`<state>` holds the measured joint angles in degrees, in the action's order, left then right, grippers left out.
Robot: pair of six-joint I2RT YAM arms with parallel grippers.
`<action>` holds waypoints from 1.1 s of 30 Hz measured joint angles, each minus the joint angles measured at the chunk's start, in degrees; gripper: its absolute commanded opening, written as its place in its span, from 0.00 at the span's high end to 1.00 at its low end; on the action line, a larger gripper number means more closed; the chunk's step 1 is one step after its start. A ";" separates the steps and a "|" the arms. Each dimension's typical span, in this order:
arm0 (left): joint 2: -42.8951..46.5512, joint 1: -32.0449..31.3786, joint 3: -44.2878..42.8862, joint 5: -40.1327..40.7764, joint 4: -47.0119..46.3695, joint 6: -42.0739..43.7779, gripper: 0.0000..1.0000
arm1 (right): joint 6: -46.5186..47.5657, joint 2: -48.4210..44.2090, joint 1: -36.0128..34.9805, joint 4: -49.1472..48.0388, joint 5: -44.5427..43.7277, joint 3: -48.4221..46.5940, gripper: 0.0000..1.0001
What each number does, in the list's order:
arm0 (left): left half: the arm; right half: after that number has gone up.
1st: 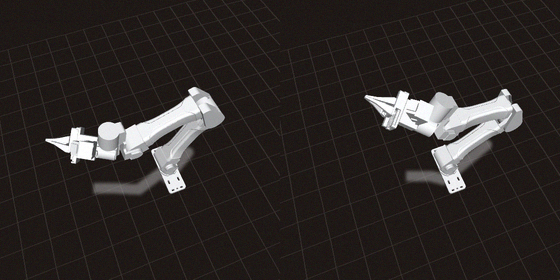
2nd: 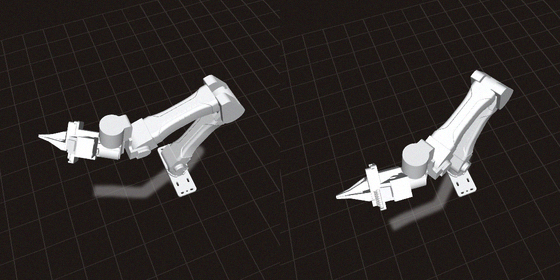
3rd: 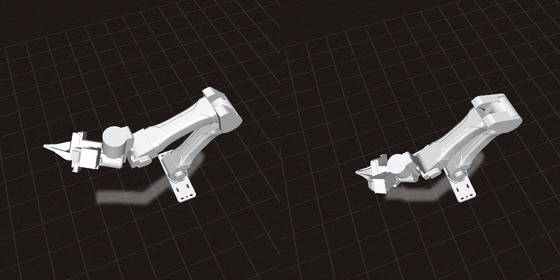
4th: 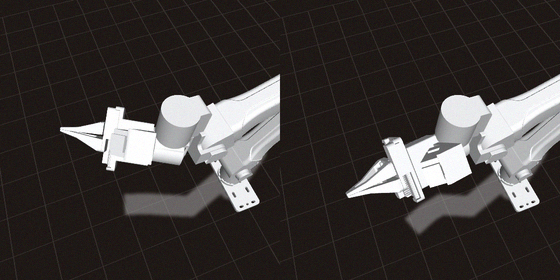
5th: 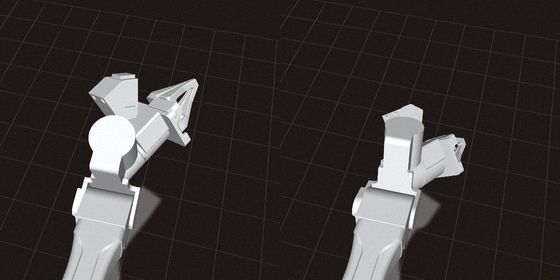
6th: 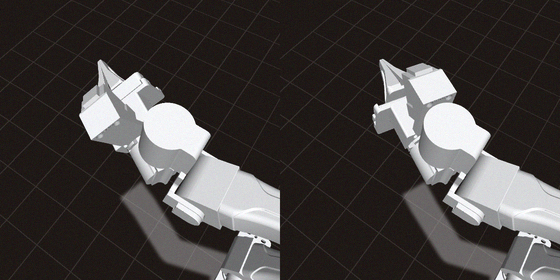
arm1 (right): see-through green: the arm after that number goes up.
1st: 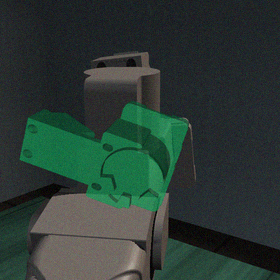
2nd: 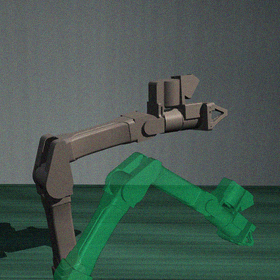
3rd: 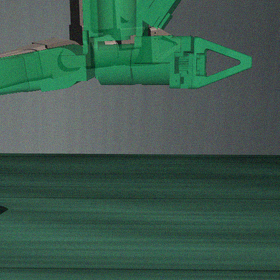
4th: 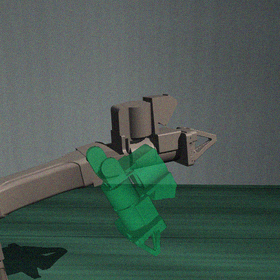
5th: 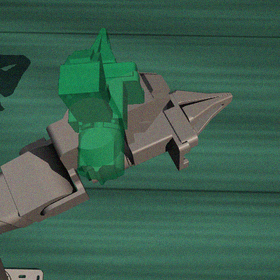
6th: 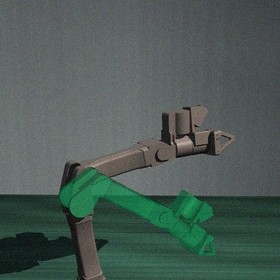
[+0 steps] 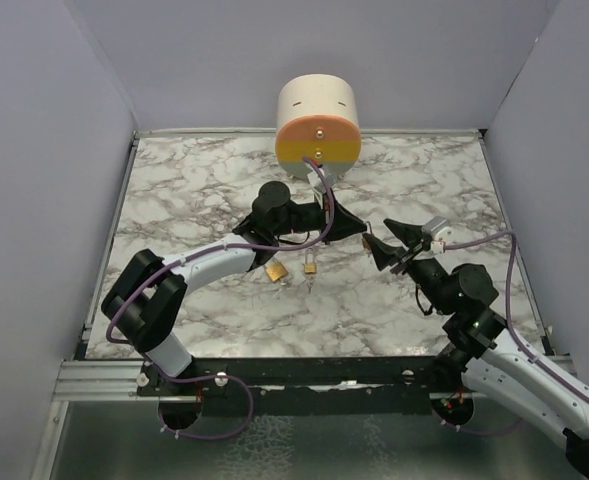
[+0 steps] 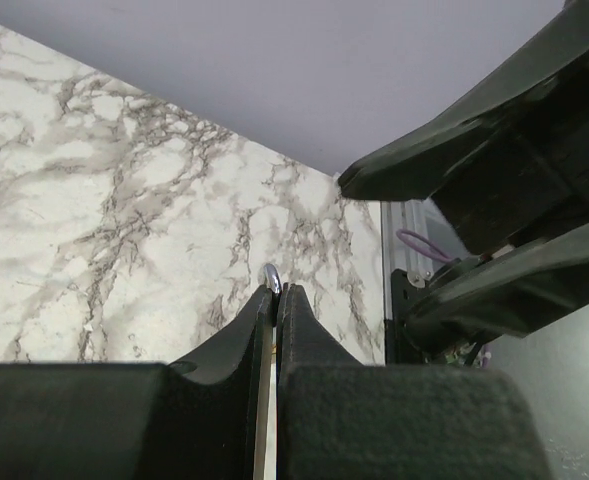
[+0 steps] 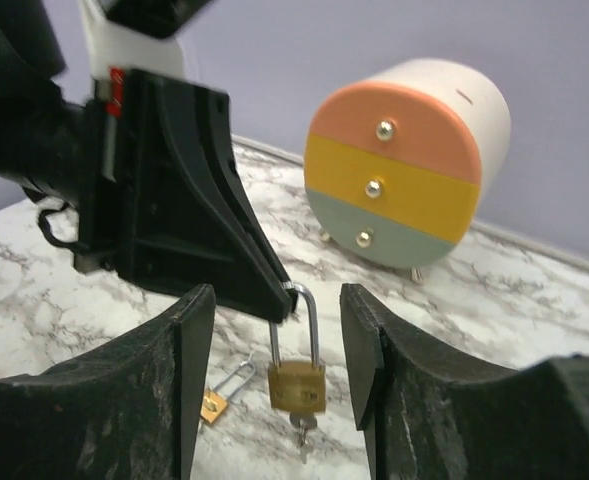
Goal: Lock with the key
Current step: Lock the lock.
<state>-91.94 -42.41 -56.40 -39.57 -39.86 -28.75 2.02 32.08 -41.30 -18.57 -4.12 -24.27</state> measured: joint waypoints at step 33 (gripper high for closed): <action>2.93 6.36 -0.57 -9.73 1.51 1.27 1.00 | -13.16 4.20 5.57 8.66 -35.06 -1.53 0.31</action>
<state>-89.01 -36.05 -56.97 -49.30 -38.35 -27.49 -11.14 36.27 -35.73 -9.91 -39.18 -25.80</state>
